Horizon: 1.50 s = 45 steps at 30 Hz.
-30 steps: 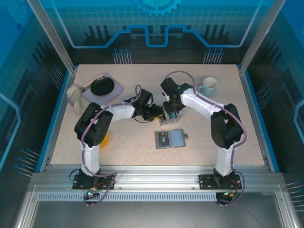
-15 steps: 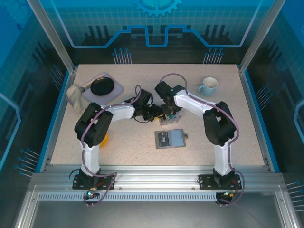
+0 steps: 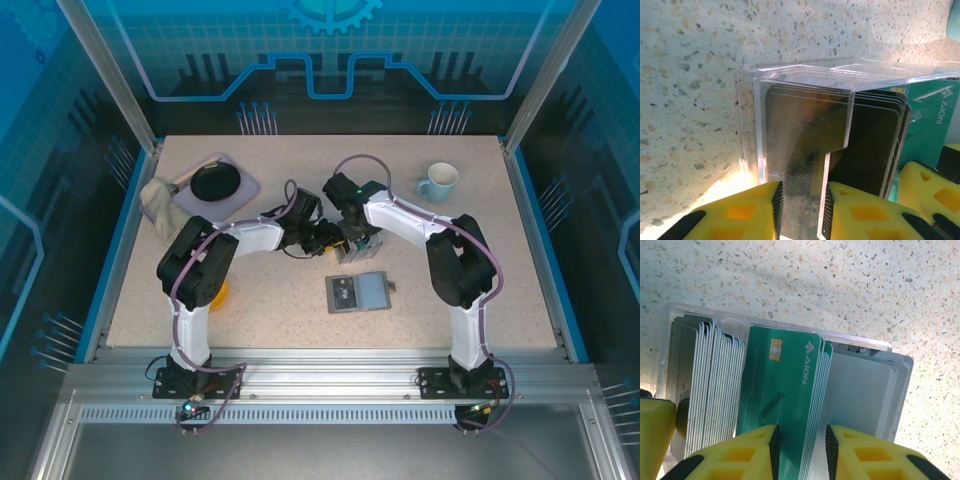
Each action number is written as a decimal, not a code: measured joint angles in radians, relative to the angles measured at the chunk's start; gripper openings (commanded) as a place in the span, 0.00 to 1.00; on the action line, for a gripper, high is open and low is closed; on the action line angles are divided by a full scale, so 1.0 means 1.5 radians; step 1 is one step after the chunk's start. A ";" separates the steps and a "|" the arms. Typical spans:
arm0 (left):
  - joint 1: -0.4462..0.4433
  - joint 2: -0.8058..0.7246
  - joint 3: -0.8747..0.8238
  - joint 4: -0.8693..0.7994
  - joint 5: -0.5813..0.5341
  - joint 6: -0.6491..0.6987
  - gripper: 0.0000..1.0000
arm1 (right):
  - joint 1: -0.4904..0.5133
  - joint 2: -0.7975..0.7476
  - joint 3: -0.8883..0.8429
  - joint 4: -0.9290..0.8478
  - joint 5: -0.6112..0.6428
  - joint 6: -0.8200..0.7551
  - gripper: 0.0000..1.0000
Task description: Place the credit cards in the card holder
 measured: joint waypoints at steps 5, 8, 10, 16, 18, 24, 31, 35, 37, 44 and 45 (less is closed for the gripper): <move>0.000 0.000 0.000 0.001 0.000 0.000 0.28 | 0.004 0.000 0.000 -0.001 0.011 0.000 0.29; 0.000 0.000 0.000 0.001 0.000 0.000 0.28 | 0.005 0.000 0.000 -0.002 0.013 -0.002 0.28; 0.000 0.000 0.000 0.001 0.000 0.000 0.28 | 0.005 0.000 0.001 -0.002 0.012 -0.002 0.27; 0.000 0.000 0.000 0.002 0.000 0.000 0.28 | 0.006 -0.001 0.001 -0.003 0.013 -0.004 0.23; 0.000 0.000 0.000 0.002 0.000 0.000 0.28 | 0.006 -0.002 0.001 -0.003 0.013 -0.005 0.23; 0.000 0.000 0.000 0.002 0.000 0.000 0.28 | 0.006 -0.005 0.001 -0.003 0.013 -0.005 0.20; 0.000 0.000 -0.001 0.002 0.000 0.000 0.28 | 0.006 -0.016 0.001 -0.004 0.016 -0.005 0.15; 0.000 0.000 -0.001 0.003 0.000 0.000 0.28 | 0.006 -0.030 0.001 -0.005 0.011 -0.003 0.11; 0.000 0.000 -0.001 0.002 0.000 0.000 0.28 | 0.006 -0.039 0.001 -0.006 0.004 0.000 0.09; 0.000 -0.001 -0.001 0.003 0.000 0.000 0.30 | -0.008 -0.101 -0.007 -0.007 -0.096 0.029 0.02; 0.000 -0.003 -0.004 0.003 0.000 0.000 0.30 | -0.016 -0.117 -0.013 -0.005 -0.117 0.036 0.01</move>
